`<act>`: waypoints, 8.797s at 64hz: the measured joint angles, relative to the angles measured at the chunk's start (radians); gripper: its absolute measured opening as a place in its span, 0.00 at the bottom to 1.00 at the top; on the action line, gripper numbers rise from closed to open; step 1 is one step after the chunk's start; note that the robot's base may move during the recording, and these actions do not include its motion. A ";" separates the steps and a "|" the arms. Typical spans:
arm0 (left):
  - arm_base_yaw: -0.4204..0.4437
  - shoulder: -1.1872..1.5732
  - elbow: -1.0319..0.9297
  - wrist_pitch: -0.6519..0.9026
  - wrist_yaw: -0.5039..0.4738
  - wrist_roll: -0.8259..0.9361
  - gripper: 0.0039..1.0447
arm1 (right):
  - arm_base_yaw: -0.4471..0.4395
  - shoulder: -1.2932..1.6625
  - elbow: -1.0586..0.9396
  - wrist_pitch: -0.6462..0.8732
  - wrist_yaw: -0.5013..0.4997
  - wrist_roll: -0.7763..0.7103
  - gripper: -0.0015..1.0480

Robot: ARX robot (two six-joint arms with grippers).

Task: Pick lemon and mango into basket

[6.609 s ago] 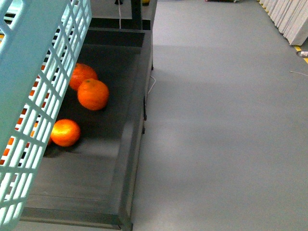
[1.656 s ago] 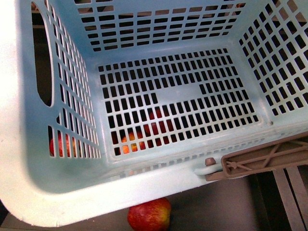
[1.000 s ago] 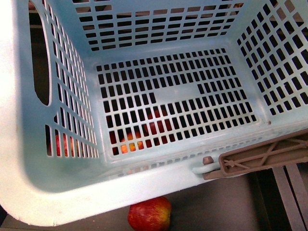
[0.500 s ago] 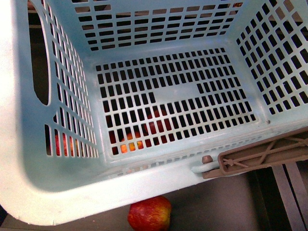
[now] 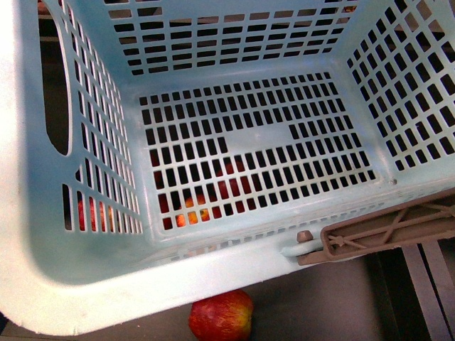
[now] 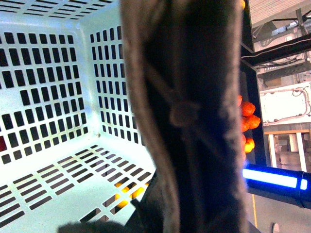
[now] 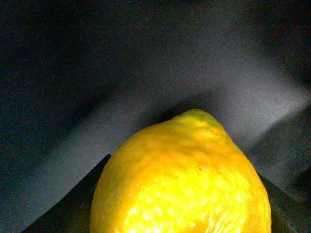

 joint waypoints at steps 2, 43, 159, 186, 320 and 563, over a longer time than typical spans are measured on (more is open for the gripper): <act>0.000 0.000 0.000 0.000 0.000 0.000 0.04 | 0.000 -0.011 -0.013 0.006 -0.011 -0.002 0.59; 0.000 0.000 0.000 0.000 0.000 0.000 0.04 | -0.013 -0.890 -0.431 0.119 -0.542 -0.119 0.59; -0.002 0.000 -0.004 0.000 -0.002 0.000 0.04 | 0.596 -1.715 -1.003 0.447 0.039 -0.184 0.02; -0.002 0.000 -0.005 0.000 0.000 0.000 0.04 | 0.596 -1.920 -1.100 0.337 0.039 -0.182 0.02; -0.002 0.000 -0.005 0.000 0.003 0.001 0.04 | 0.597 -2.003 -1.127 0.286 0.039 -0.184 0.92; 0.000 -0.004 -0.006 0.000 -0.002 0.007 0.04 | -0.020 -0.104 0.020 0.060 0.118 -0.115 0.92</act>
